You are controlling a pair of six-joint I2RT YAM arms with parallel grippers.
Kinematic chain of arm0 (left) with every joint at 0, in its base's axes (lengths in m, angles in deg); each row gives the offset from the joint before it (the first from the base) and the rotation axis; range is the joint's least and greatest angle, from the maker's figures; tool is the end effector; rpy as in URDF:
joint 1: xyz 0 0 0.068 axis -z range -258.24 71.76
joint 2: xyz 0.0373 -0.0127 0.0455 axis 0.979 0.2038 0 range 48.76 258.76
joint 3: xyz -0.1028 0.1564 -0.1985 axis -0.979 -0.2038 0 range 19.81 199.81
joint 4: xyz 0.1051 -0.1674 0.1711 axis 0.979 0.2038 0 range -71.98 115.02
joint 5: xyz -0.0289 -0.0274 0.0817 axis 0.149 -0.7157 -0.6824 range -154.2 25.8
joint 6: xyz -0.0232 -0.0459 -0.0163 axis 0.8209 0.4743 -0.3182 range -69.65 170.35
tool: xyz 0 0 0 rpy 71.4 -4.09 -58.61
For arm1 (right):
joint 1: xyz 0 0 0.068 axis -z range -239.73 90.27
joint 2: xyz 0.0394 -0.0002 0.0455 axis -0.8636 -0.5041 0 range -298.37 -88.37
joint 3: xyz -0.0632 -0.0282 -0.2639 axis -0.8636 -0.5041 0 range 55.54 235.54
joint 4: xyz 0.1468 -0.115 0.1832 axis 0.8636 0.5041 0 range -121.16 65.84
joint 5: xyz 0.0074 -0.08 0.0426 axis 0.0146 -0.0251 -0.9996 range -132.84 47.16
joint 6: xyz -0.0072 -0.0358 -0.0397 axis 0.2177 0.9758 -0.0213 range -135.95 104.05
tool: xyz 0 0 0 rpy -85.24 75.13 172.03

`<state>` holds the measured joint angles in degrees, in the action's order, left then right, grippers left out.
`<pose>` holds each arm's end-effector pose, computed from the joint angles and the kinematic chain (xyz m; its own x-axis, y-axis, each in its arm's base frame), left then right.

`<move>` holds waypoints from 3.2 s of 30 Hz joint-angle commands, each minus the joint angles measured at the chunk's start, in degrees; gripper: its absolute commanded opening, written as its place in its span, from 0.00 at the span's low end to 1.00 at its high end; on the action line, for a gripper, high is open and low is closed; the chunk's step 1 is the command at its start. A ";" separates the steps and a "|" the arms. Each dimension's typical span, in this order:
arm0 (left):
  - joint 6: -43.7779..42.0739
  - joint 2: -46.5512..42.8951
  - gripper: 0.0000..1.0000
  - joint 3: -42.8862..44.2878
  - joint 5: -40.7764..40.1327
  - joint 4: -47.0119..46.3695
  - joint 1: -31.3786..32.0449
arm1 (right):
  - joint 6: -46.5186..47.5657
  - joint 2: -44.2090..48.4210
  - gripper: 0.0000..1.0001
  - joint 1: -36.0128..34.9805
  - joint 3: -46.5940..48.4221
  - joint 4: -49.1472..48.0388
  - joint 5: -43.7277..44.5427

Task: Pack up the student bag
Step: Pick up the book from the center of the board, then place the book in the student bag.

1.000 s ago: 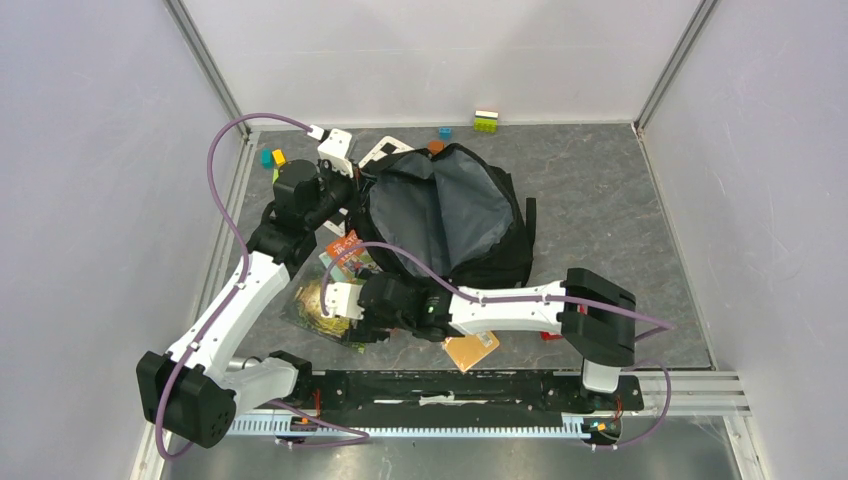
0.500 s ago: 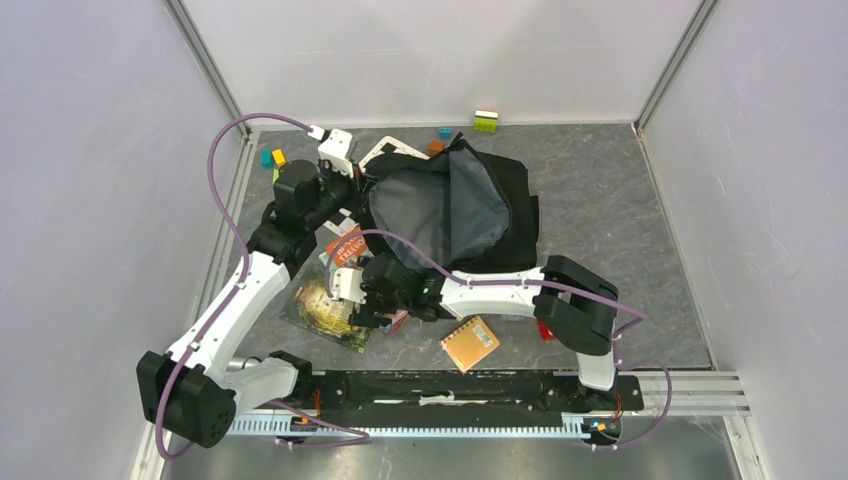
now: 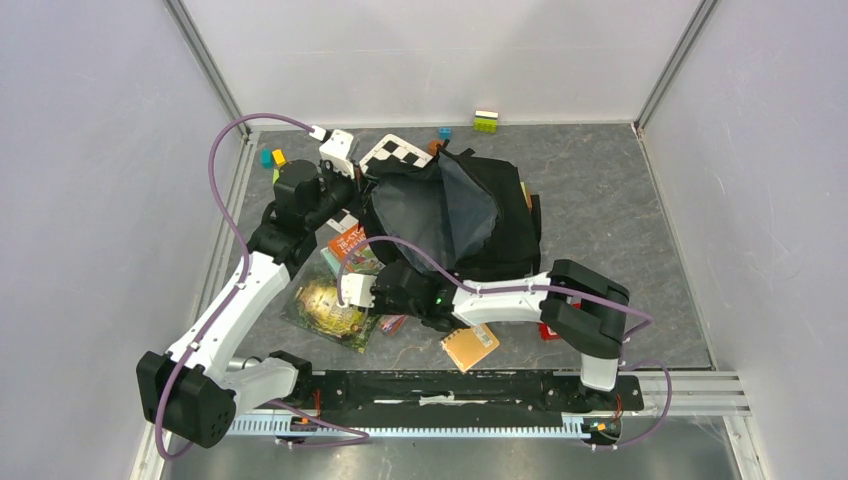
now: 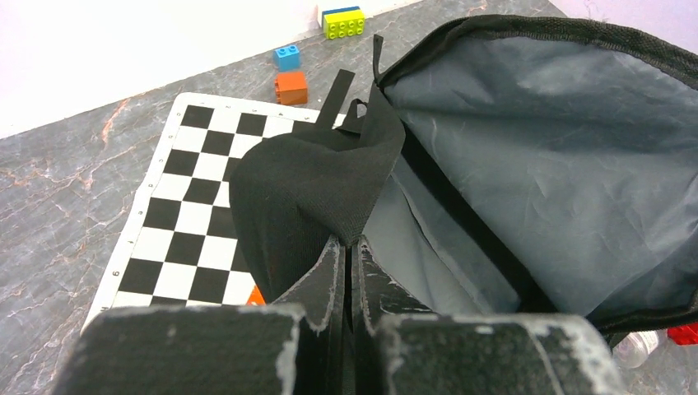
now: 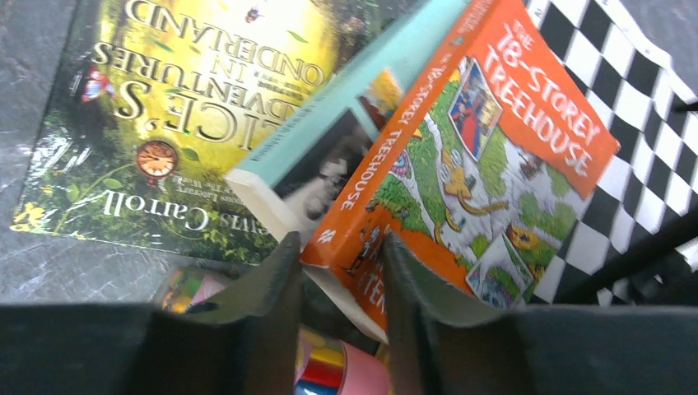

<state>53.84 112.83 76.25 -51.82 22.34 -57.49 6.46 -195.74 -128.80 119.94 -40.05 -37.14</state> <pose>0.2422 -0.0998 0.3553 -0.2262 0.0221 -0.9738 0.5294 0.8420 -0.1039 0.1497 0.3814 0.1810 0.1581 -0.6487 -0.7444 -0.9084 0.1999 -0.3672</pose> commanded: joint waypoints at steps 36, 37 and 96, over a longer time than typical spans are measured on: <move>1.17 -2.52 0.02 2.18 0.36 -2.76 0.24 | -8.14 30.25 0.00 -14.57 -16.58 -12.40 29.02; 1.17 -2.38 0.02 2.24 0.32 -2.76 0.23 | -8.38 31.26 0.00 -14.80 -16.68 -12.41 28.75; 60.68 -29.91 1.00 -19.12 6.56 3.14 0.08 | 3.60 41.42 0.00 -17.66 -25.72 -34.25 31.20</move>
<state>98.12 83.00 63.12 -53.30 33.40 -57.27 8.84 -153.29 -146.09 93.78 -64.20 -0.71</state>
